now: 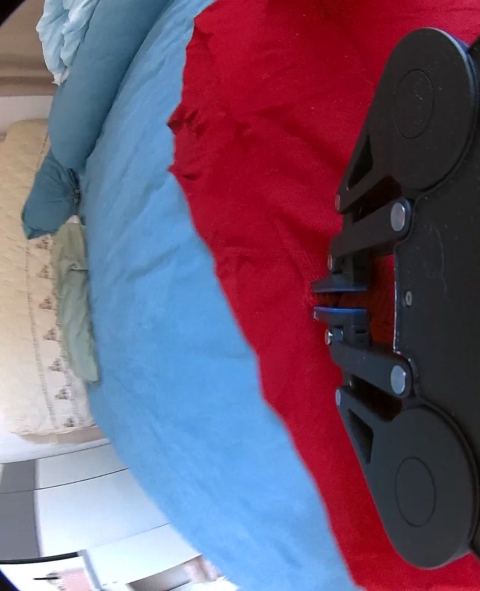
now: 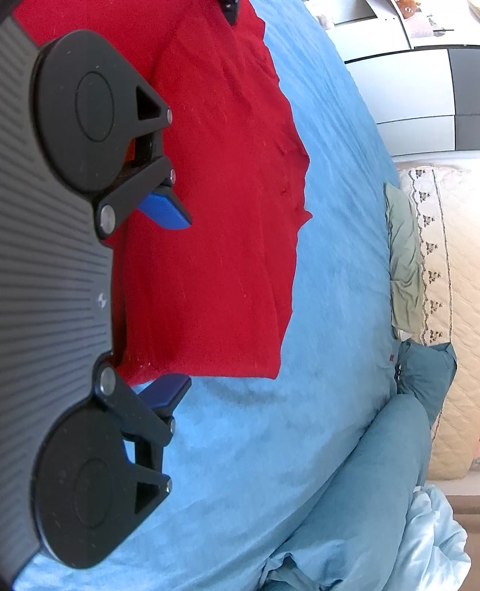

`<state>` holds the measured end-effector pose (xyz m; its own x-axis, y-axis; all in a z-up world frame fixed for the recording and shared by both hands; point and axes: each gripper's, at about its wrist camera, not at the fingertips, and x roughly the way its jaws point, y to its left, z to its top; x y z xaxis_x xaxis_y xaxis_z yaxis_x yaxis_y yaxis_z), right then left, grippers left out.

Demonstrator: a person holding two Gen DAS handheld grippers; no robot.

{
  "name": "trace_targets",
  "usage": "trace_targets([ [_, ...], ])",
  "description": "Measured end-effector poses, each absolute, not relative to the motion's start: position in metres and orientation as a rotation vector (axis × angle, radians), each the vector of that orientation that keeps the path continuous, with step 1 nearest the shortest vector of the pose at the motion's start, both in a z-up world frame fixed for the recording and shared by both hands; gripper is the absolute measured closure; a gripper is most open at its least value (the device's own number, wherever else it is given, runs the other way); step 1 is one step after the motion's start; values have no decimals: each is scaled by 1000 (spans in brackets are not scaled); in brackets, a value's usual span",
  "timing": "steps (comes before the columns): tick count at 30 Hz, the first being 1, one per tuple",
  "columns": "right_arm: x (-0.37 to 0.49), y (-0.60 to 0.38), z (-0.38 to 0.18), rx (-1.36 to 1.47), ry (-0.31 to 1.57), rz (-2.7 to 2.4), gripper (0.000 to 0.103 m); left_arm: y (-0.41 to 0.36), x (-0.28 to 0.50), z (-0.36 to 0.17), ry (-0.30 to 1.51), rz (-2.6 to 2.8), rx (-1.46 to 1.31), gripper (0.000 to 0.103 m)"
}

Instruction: Fold small clothes

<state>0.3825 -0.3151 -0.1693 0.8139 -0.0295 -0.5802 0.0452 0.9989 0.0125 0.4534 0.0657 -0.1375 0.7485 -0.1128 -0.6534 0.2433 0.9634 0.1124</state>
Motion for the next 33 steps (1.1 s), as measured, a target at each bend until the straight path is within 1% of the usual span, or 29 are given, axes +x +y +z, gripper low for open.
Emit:
trace_targets([
  [2,383,-313,-170,20,613,-29,2,65,447,-127,628,-181,209,95],
  [4,385,-311,-172,14,609,-13,2,66,448,-122,595,-156,195,95],
  [6,385,-308,-174,24,592,22,2,68,455,-123,614,-111,179,93],
  [7,384,-307,-175,34,579,44,2,70,459,-126,636,-101,162,90],
  [10,379,-303,-179,55,553,108,2,66,455,-124,641,-45,154,69],
  [11,378,-300,-181,48,552,115,2,65,446,-120,607,-58,146,54],
  [12,376,-298,-184,37,551,118,2,64,439,-117,585,-86,129,46],
  [15,375,-298,-192,17,584,86,2,52,427,-117,614,-199,104,45],
  [17,375,-303,-197,7,604,14,2,45,427,-129,669,-234,109,44],
  [19,372,-315,-199,49,620,-30,2,45,433,-147,749,-207,111,44],
  [20,372,-320,-199,67,636,-48,1,50,433,-153,760,-208,80,44],
  [24,367,-330,-195,93,647,-45,1,61,426,-144,752,-196,-3,45],
  [26,361,-328,-185,92,623,-47,1,70,415,-131,735,-193,-38,43],
  [28,348,-323,-167,98,583,-22,1,83,401,-112,701,-179,-67,35],
  [29,343,-319,-158,95,569,-9,1,91,393,-102,682,-165,-78,26],
  [31,331,-306,-139,83,552,22,1,113,378,-83,647,-131,-108,17],
  [32,327,-299,-131,79,550,38,0,126,371,-77,636,-108,-125,5],
  [33,324,-292,-124,74,552,56,0,139,364,-73,633,-86,-143,1],
])
